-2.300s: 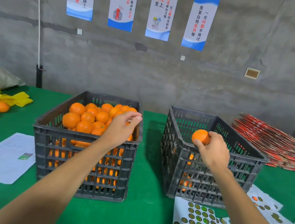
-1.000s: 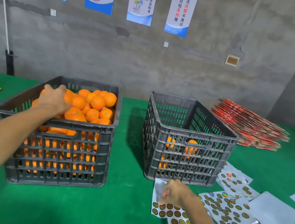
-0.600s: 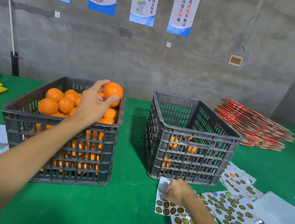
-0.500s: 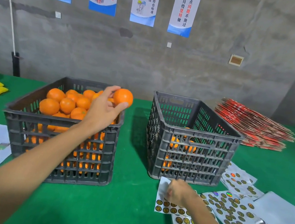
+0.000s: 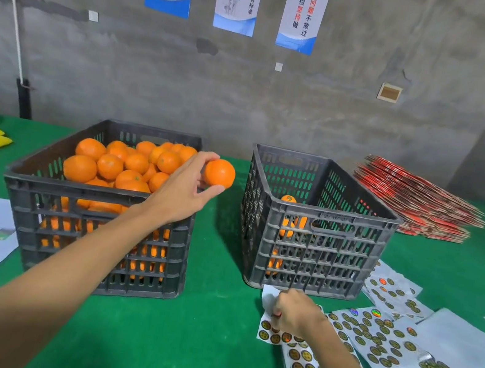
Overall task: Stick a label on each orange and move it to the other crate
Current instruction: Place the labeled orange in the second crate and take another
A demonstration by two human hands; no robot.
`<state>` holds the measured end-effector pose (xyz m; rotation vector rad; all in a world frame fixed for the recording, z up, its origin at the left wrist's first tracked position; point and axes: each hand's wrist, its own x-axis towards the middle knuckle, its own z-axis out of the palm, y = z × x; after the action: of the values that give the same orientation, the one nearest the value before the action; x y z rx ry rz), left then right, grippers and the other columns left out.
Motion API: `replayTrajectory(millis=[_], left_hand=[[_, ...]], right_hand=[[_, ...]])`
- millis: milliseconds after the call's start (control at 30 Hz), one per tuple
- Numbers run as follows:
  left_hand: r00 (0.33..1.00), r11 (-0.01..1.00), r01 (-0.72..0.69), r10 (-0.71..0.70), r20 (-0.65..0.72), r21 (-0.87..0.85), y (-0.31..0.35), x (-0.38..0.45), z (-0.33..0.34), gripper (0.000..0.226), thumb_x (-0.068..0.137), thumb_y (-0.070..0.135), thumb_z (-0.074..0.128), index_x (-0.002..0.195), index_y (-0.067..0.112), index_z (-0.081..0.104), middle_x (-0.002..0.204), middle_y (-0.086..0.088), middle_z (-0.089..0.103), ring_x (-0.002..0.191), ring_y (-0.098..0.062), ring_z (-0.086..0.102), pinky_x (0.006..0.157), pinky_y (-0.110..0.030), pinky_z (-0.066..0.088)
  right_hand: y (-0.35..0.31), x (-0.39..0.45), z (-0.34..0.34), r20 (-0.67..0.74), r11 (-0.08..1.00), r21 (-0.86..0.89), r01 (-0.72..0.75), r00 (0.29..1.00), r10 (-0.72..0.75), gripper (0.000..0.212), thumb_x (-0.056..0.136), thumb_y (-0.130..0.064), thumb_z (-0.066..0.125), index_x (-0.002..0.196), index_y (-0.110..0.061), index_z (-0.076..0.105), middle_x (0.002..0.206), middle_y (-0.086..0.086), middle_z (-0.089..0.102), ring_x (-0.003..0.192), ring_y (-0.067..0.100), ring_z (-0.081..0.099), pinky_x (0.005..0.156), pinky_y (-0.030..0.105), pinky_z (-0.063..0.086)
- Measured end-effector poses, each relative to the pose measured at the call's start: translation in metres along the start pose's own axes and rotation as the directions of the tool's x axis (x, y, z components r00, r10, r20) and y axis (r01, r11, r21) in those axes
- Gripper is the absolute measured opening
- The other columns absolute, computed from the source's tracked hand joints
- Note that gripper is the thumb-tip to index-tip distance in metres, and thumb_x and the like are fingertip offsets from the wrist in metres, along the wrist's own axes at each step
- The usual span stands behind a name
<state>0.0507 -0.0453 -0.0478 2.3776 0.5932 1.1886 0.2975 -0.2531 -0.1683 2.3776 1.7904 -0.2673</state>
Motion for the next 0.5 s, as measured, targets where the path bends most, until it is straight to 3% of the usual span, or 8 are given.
replayTrajectory(millis=[100, 267, 433, 500], left_hand=[[1.0, 1.0, 0.016, -0.016, -0.017, -0.004, 0.0, 0.0, 0.0, 0.059, 0.095, 0.038, 0.072, 0.141, 0.037, 0.036, 0.135, 0.002, 0.055, 0.107, -0.011, 0.065, 0.082, -0.018, 0.052], [0.998, 0.999, 0.047, -0.048, -0.05, -0.025, 0.0, 0.0, 0.001, 0.061, 0.095, 0.039, 0.072, 0.143, 0.038, 0.035, 0.135, -0.001, 0.055, 0.103, -0.01, 0.067, 0.086, -0.027, 0.056], [0.997, 0.999, 0.05, -0.05, -0.052, -0.013, 0.002, 0.0, 0.0, 0.062, 0.095, 0.037, 0.071, 0.145, 0.035, 0.035, 0.137, -0.004, 0.055, 0.105, -0.016, 0.067, 0.09, -0.034, 0.058], [0.997, 0.999, 0.052, -0.052, -0.052, -0.017, 0.003, -0.002, 0.0, 0.062, 0.096, 0.037, 0.071, 0.145, 0.034, 0.035, 0.138, -0.004, 0.054, 0.105, -0.014, 0.067, 0.09, -0.034, 0.058]], right_hand=[[0.0, -0.004, 0.001, -0.023, 1.0, 0.008, 0.012, 1.0, -0.012, 0.031, 0.097, -0.031, 0.052, 0.097, -0.008, 0.073, 0.097, 0.011, 0.071, 0.094, 0.031, 0.068, 0.087, 0.037, 0.057], [-0.006, -0.005, 0.009, -0.059, 0.995, 0.05, 0.084, 0.995, -0.081, 0.025, 0.088, -0.024, 0.061, 0.107, -0.022, 0.077, 0.115, -0.001, 0.068, 0.102, 0.026, 0.066, 0.076, 0.029, 0.046], [-0.012, -0.001, 0.01, -0.007, 0.993, 0.096, 0.072, 0.997, -0.071, 0.028, 0.091, -0.01, 0.063, 0.11, -0.022, 0.079, 0.12, 0.0, 0.073, 0.108, 0.026, 0.067, 0.087, 0.034, 0.053], [-0.012, 0.002, 0.011, -0.009, 0.99, 0.131, 0.059, 0.998, -0.058, 0.02, 0.091, -0.013, 0.07, 0.106, -0.021, 0.08, 0.115, 0.001, 0.075, 0.106, 0.025, 0.068, 0.09, 0.036, 0.056]])
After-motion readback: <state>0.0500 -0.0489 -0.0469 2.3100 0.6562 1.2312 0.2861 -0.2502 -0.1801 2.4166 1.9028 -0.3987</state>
